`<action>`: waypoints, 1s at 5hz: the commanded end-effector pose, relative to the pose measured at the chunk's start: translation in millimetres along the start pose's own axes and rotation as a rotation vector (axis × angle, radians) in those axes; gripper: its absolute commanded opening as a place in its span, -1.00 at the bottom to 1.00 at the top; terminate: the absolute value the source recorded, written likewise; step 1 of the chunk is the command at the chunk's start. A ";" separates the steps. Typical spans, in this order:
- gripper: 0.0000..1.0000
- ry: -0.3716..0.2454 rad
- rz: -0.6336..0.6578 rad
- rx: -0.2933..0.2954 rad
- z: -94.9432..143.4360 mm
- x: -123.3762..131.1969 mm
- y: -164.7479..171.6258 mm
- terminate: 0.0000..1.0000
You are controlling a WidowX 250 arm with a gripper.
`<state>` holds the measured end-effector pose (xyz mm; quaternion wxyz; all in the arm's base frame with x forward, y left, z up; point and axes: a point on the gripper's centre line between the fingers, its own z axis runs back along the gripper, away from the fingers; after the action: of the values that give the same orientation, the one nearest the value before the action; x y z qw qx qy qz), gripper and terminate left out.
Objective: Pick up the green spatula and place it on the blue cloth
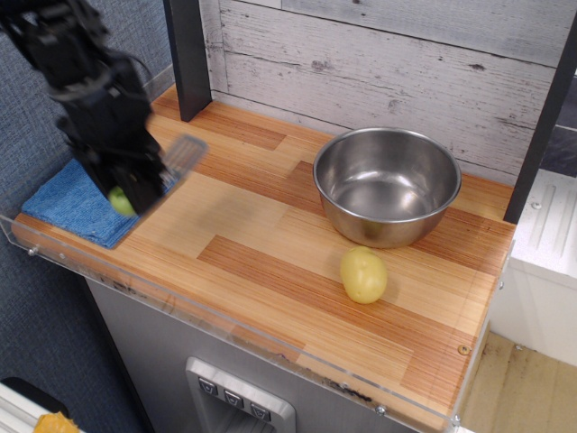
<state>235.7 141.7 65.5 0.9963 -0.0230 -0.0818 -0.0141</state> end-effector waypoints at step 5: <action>-1.00 0.003 0.082 0.016 -8.0 -0.4 64.9 -1.00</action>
<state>240.1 203.5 38.6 0.9968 -0.0387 -0.0608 0.0353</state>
